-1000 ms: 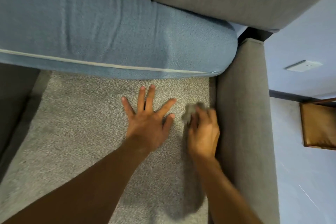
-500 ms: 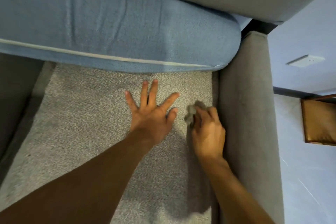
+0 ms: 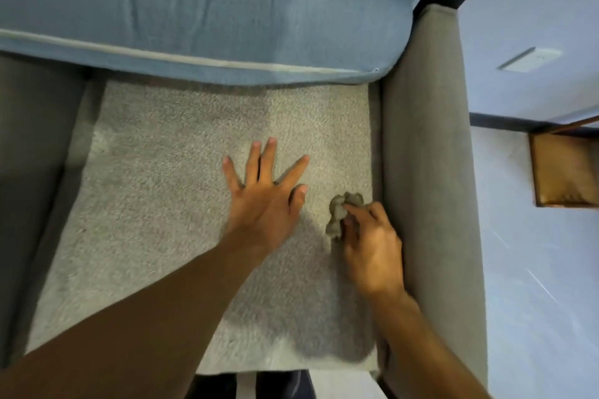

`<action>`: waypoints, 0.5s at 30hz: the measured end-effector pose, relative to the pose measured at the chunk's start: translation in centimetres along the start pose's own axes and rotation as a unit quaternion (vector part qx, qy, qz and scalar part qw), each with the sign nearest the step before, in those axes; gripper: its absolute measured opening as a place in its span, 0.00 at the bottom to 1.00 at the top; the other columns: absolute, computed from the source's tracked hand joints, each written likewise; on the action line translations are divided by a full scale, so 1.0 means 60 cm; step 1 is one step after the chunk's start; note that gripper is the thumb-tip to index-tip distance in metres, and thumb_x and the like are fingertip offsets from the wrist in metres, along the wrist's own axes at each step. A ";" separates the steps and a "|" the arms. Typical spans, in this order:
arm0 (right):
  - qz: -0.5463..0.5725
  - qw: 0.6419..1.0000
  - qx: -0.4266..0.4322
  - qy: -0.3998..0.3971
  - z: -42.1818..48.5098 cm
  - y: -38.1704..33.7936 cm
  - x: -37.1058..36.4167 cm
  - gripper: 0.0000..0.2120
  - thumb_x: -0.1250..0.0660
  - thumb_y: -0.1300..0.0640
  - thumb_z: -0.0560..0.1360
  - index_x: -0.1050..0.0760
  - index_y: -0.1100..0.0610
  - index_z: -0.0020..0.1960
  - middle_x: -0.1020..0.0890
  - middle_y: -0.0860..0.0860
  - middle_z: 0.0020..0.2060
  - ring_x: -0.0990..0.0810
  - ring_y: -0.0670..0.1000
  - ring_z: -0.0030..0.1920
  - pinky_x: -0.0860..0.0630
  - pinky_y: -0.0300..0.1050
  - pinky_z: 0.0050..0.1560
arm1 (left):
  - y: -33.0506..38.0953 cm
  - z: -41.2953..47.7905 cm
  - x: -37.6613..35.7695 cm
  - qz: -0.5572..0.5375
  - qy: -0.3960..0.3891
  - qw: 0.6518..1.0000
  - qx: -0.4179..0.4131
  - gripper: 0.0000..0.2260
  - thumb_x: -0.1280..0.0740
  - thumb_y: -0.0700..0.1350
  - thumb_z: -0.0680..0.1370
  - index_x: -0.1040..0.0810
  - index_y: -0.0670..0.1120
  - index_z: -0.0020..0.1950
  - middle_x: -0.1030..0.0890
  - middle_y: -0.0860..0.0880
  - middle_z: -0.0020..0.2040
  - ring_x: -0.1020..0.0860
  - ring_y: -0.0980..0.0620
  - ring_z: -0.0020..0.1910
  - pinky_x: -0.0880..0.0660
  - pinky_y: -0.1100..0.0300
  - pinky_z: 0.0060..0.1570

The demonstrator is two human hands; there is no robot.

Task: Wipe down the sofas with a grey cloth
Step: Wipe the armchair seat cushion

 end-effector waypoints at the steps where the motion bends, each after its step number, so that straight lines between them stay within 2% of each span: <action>1: -0.008 1.000 0.000 -0.001 0.011 -0.003 0.003 0.15 0.36 0.60 0.80 0.22 0.53 0.65 0.25 0.51 0.57 0.18 0.58 0.46 0.20 0.51 0.48 | 0.000 -0.015 -0.001 0.003 0.000 1.000 0.000 0.23 0.55 0.60 0.86 0.53 0.65 0.82 0.56 0.42 0.84 0.59 0.39 0.83 0.57 0.25 0.74; 4: 0.020 0.999 -0.037 0.022 -0.014 -0.005 -0.010 0.16 0.37 0.59 0.80 0.24 0.52 0.67 0.27 0.51 0.57 0.20 0.56 0.45 0.21 0.50 0.47 | -0.003 -0.039 -0.005 0.001 -0.005 1.000 0.005 0.23 0.56 0.60 0.86 0.53 0.66 0.82 0.57 0.43 0.84 0.60 0.41 0.83 0.58 0.27 0.74; 8: 0.066 0.987 -0.116 0.085 -0.187 0.018 -0.048 0.14 0.35 0.57 0.80 0.22 0.49 0.65 0.25 0.49 0.55 0.21 0.52 0.44 0.29 0.43 0.38 | -0.005 -0.042 -0.010 -0.007 0.003 1.000 0.000 0.23 0.55 0.60 0.86 0.53 0.66 0.82 0.58 0.44 0.84 0.61 0.41 0.83 0.60 0.27 0.75; 10: 0.084 0.977 -0.171 0.098 -0.281 0.029 -0.063 0.15 0.31 0.55 0.77 0.21 0.44 0.63 0.25 0.46 0.54 0.21 0.49 0.44 0.26 0.43 0.36 | -0.005 -0.041 -0.011 -0.010 0.005 1.000 -0.001 0.23 0.55 0.60 0.86 0.52 0.66 0.82 0.58 0.44 0.84 0.61 0.42 0.83 0.59 0.27 0.75; 12: 0.092 0.972 -0.184 0.110 -0.335 0.024 -0.067 0.15 0.33 0.49 0.75 0.22 0.40 0.61 0.25 0.43 0.53 0.22 0.48 0.44 0.26 0.40 0.35 | -0.005 -0.044 -0.010 -0.012 0.009 1.000 -0.004 0.23 0.54 0.60 0.86 0.51 0.65 0.82 0.57 0.44 0.84 0.59 0.41 0.83 0.58 0.27 0.75; 13: 0.092 0.970 -0.194 0.118 -0.337 0.023 -0.066 0.14 0.33 0.50 0.74 0.21 0.40 0.60 0.25 0.44 0.53 0.21 0.48 0.43 0.27 0.40 0.35 | -0.004 -0.048 -0.010 -0.013 0.014 1.000 -0.007 0.23 0.54 0.60 0.86 0.50 0.65 0.82 0.56 0.43 0.84 0.58 0.41 0.83 0.57 0.26 0.75; 15: 0.124 0.953 -0.246 0.127 -0.305 0.019 -0.066 0.14 0.31 0.58 0.77 0.19 0.45 0.60 0.24 0.47 0.56 0.20 0.49 0.47 0.30 0.42 0.42 | -0.005 -0.058 -0.009 -0.015 0.014 1.000 -0.015 0.23 0.53 0.59 0.86 0.48 0.64 0.82 0.55 0.42 0.84 0.58 0.40 0.83 0.57 0.26 0.75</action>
Point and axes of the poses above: each hand's wrist, its own z-axis towards the middle knuckle, its own x-axis out of the back of the hand, y = z × x, the point moved 4 cm from there along z, towards the middle knuckle
